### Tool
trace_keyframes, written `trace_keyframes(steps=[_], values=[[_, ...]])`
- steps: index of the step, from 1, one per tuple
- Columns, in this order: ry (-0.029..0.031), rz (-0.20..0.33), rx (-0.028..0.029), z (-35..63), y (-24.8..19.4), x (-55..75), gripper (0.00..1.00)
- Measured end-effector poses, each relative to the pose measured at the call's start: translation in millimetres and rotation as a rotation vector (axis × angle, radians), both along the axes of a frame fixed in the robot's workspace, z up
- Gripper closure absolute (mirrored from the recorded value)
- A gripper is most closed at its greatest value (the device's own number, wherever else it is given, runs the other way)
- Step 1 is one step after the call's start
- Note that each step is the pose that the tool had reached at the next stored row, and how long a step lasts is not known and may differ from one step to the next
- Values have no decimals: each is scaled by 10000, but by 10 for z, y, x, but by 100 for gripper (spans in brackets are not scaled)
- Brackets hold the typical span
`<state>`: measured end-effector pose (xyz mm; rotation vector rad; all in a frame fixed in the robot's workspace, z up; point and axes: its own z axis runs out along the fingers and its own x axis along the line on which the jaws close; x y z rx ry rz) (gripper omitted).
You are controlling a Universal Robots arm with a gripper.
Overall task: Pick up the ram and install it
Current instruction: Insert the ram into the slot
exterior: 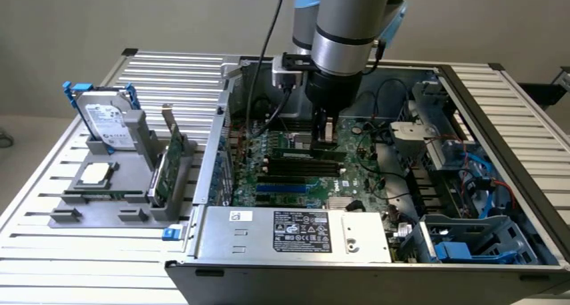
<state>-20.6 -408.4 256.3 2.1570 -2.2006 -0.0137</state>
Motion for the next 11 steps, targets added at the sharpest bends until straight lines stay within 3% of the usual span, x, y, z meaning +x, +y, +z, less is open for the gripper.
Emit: trace_keyframes(steps=[5,11], values=[[4,67,0,-60,0,0,87],[3,205,0,-65,0,-8,87]])
